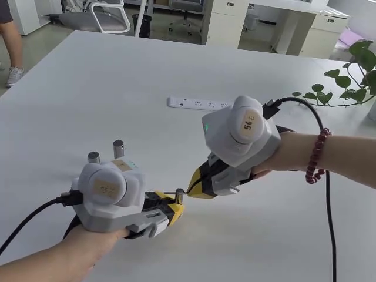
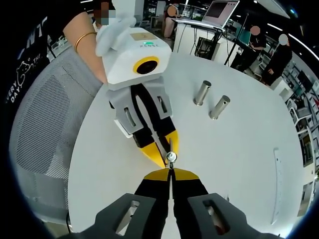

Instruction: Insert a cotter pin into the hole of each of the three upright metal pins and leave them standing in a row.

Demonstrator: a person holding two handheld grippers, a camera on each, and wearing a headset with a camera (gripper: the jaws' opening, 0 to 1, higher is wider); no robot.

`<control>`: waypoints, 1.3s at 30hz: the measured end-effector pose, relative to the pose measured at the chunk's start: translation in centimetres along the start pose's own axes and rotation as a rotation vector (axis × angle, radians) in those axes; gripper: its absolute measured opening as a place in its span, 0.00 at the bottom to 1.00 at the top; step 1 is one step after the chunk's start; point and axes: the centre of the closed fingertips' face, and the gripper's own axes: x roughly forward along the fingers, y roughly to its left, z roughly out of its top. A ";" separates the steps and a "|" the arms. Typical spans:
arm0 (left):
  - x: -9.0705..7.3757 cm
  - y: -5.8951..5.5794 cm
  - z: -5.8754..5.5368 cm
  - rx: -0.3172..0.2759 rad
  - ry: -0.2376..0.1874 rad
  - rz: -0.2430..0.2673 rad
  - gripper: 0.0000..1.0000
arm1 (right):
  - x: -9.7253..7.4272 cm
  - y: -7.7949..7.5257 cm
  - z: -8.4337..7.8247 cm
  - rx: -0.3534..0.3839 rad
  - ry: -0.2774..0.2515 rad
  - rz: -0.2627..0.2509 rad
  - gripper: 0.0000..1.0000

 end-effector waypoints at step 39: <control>-2.2 0.4 0.8 -0.006 -0.029 0.006 0.40 | 0.9 0.0 1.9 0.069 -0.090 0.006 0.05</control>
